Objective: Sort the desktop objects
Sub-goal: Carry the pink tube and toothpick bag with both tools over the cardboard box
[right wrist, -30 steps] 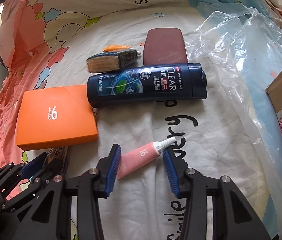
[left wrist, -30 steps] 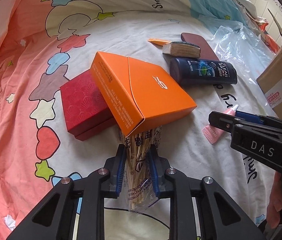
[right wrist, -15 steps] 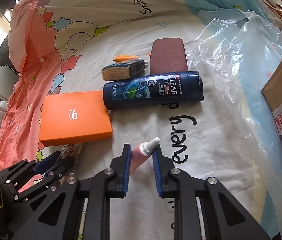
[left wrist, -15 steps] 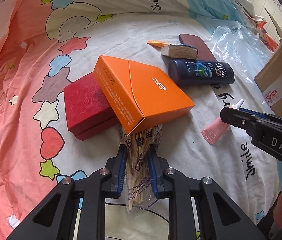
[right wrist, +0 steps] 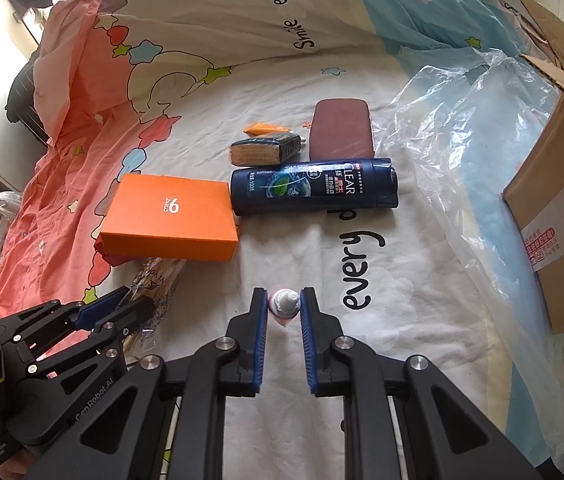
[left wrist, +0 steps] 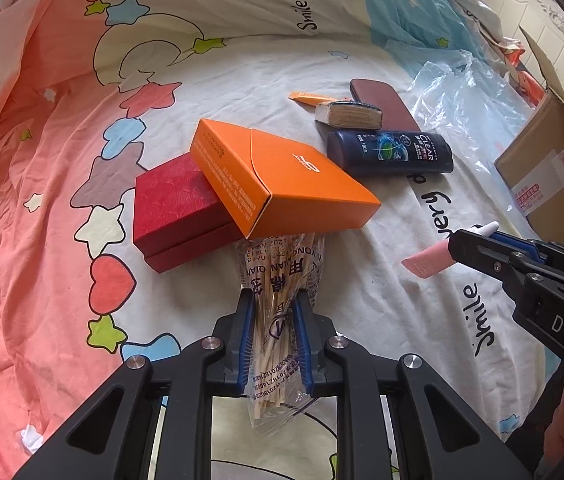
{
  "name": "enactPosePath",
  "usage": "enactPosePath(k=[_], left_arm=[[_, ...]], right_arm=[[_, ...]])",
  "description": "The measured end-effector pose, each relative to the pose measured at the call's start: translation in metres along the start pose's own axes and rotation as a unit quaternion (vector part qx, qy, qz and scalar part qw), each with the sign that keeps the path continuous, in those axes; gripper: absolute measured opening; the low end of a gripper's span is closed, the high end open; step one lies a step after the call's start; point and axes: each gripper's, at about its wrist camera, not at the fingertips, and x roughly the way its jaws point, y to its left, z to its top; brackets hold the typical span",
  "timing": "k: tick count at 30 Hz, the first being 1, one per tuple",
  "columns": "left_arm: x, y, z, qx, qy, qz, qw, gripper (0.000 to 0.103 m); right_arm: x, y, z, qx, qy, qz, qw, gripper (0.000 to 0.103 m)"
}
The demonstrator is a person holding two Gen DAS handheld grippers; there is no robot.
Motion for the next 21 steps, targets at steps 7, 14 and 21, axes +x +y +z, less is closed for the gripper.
enactPosePath(k=[7,14,21], left_arm=[[-0.013,-0.002,-0.001,0.003,-0.007,-0.007,0.9999,0.019],[-0.027,-0.006,-0.003,0.009,-0.014,-0.013,0.9998,0.018],[-0.038,-0.009,-0.005,0.01,-0.017,-0.02,0.9996,0.018]], right_arm=[[-0.02,0.008,-0.002,-0.006,-0.014,-0.008,1.0,0.015],[-0.036,0.013,-0.004,-0.013,-0.021,-0.016,1.0,0.015],[-0.052,0.019,-0.007,-0.019,-0.028,-0.022,0.999,0.015]])
